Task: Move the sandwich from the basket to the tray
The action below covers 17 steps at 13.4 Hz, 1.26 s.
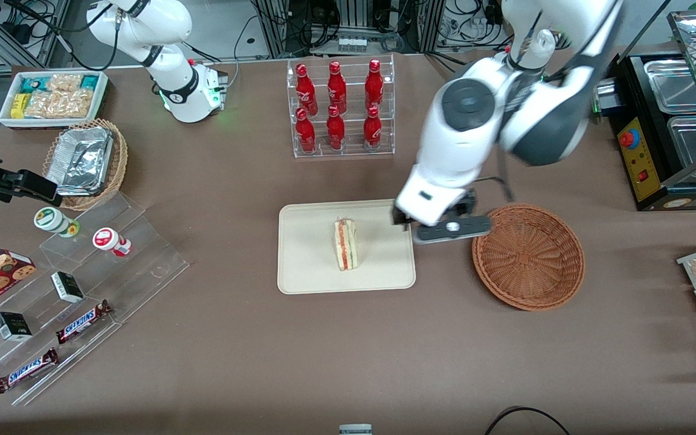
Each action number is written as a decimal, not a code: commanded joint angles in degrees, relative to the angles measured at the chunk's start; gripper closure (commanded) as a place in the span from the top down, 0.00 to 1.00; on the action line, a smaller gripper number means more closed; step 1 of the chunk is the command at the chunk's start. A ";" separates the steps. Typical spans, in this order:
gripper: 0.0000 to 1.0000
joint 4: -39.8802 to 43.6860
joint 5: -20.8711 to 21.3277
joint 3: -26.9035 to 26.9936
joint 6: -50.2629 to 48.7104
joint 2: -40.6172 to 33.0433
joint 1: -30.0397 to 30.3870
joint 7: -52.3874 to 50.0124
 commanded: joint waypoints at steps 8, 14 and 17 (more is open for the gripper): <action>0.99 -6.95 -6.18 -0.05 -10.60 -14.39 18.50 26.94; 0.99 -8.81 -7.33 0.56 -14.19 -18.80 24.58 36.53; 0.99 -8.73 -8.38 4.33 -14.99 -19.42 23.80 38.20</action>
